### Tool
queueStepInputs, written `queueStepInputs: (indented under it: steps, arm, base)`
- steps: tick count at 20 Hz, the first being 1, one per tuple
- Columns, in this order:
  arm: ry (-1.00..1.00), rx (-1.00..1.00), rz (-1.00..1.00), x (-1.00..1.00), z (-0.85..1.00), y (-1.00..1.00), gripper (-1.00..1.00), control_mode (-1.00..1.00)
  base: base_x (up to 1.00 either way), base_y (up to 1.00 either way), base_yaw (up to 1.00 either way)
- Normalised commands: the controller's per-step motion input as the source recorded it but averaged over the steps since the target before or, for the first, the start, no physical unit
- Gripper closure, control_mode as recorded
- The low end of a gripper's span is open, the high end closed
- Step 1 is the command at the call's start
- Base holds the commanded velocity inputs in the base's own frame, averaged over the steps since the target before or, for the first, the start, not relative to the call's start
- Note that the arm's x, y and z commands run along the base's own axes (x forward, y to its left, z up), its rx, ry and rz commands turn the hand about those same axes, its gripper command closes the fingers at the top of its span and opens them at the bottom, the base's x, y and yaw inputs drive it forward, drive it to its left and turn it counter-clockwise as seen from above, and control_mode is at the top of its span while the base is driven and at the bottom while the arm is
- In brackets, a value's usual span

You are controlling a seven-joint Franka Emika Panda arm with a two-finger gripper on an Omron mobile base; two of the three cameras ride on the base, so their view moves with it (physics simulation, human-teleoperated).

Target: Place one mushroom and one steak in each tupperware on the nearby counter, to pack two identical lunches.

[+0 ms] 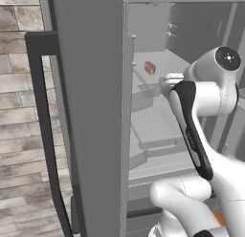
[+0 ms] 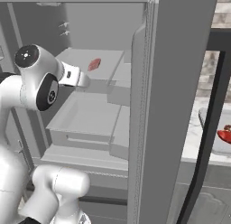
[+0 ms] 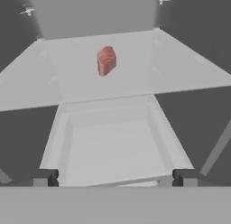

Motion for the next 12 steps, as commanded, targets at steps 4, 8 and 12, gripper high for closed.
queueStepInputs:
  steps: [4,8,12]
  arm:
    - [0.00,0.00,-0.11,0.53,0.07,0.00,-1.00,-1.00]
    - [0.00,0.00,-0.07,0.52,0.03,0.00,-1.00,-1.00]
    - [0.00,0.00,-0.02,0.60,0.00,0.00,-1.00,-1.00]
  base:
    - [0.00,0.00,0.00]
    - [0.00,0.00,0.00]
    - [0.00,0.00,0.00]
